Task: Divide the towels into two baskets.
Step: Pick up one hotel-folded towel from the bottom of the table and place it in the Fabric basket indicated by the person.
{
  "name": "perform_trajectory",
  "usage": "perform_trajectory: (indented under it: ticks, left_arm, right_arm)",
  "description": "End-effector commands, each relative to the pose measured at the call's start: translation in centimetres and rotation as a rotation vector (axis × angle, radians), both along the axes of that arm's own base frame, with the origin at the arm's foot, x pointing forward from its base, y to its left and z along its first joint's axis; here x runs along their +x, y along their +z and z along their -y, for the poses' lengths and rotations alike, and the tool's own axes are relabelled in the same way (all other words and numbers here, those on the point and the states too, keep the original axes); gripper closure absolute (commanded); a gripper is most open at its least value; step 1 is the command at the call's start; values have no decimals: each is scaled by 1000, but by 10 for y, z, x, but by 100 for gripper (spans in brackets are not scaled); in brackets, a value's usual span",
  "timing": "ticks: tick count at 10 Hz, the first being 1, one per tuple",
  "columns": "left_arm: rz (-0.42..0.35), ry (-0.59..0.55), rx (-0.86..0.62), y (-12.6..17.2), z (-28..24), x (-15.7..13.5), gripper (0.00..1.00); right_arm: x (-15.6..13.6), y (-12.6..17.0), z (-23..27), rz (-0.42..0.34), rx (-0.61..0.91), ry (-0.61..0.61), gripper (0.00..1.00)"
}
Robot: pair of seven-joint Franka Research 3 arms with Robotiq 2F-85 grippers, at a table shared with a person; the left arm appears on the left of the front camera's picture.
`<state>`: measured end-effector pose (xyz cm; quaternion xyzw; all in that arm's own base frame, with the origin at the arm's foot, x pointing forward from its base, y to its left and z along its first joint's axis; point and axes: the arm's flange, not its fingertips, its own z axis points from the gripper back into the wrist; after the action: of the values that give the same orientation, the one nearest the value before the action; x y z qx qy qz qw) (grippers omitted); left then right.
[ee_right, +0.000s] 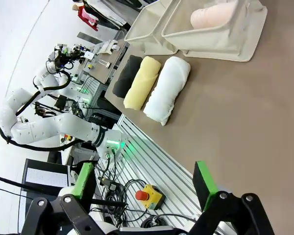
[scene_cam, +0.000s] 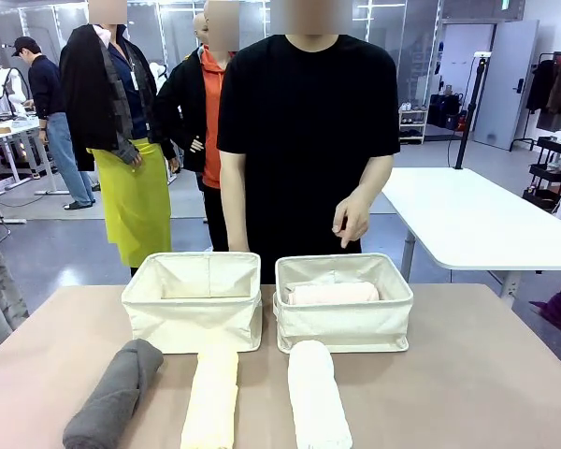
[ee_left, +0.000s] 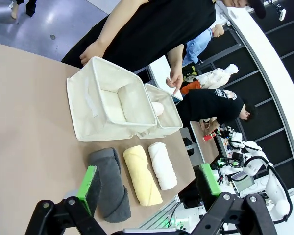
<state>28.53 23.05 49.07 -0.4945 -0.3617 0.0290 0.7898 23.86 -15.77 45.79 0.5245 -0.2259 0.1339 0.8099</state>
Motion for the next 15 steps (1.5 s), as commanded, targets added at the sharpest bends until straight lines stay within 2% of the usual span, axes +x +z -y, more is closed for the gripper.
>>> perform_trajectory:
  ticks: [1, 9, 10, 11, 12, 15]
  left_arm:
    - [26, -3, -16, 2, -1, -1, 0]
    - [26, -3, -16, 2, -1, -1, 0]
    - [26, -3, -16, 2, -1, -1, 0]
    - [26, -3, -16, 2, -1, -1, 0]
    - [26, -3, -16, 2, -1, -1, 0]
    - [26, -3, -16, 2, -1, -1, 0]
  right_arm:
    - [-1, 2, -3, 20, 8, 0, 0]
    - [-1, 2, -3, 20, 8, 0, 0]
    - [0, 0, 0, 0, 0, 0, 0]
    - [5, 9, -9, -37, -27, 3, 0]
    - [15, 21, -23, -122, -28, -32, 0]
    - [54, 58, -108, -367, -161, -57, 0]
